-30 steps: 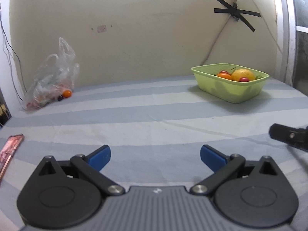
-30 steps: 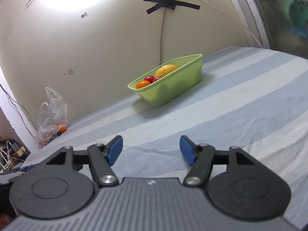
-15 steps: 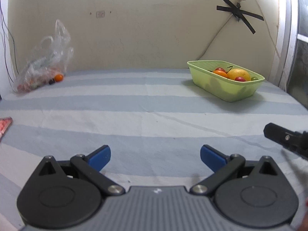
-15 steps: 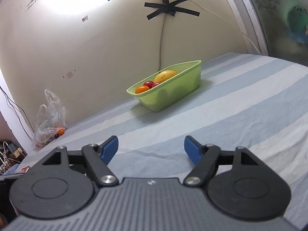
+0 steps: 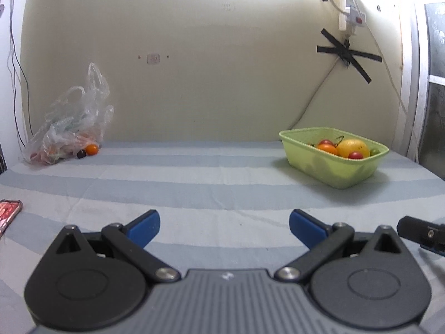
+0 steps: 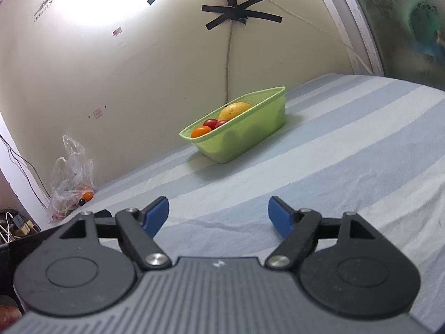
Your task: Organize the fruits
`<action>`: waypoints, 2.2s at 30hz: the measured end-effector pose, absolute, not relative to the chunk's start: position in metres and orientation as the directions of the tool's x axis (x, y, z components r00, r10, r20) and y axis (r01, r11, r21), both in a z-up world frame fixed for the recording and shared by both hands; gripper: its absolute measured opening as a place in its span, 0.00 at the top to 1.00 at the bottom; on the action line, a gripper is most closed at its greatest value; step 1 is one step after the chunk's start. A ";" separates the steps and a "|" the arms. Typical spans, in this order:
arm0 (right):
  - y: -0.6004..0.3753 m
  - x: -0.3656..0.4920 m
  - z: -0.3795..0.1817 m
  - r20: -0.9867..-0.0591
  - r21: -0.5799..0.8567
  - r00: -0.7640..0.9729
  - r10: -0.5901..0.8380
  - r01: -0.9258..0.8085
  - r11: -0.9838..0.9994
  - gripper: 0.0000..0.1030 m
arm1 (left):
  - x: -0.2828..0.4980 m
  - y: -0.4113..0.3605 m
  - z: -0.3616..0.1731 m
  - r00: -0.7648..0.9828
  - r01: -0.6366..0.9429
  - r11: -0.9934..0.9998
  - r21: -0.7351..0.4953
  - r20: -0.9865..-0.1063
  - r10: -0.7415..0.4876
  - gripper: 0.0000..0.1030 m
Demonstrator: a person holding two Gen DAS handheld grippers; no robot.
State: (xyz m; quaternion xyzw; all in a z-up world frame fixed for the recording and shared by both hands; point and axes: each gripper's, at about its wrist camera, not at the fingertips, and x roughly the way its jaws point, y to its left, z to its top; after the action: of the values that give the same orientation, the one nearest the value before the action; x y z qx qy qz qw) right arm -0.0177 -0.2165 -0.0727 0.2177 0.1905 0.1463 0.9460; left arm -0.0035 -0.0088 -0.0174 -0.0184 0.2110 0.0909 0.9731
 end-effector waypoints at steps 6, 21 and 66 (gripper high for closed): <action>-0.216 -0.019 -0.072 -0.293 0.465 0.887 0.357 -0.194 0.864 0.21 | -0.008 -0.016 -0.024 0.902 -0.188 0.981 0.042 -0.389 0.189 0.00; -0.208 -0.025 -0.070 -0.269 0.415 0.902 0.337 -0.207 0.886 0.15 | -0.005 -0.003 -0.028 0.878 -0.184 0.983 -0.011 -0.452 0.159 0.00; -0.203 -0.033 -0.068 -0.235 0.389 0.917 0.323 -0.216 0.896 0.00 | 0.008 -0.006 -0.012 0.764 -0.219 0.970 0.102 -0.600 0.235 0.00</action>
State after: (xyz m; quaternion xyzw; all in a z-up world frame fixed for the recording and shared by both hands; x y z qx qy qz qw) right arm -0.0328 -0.2031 -0.0677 0.1806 0.1482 0.1398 0.9622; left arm 0.0081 -0.0061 -0.0121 0.0130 0.3212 0.1208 0.9392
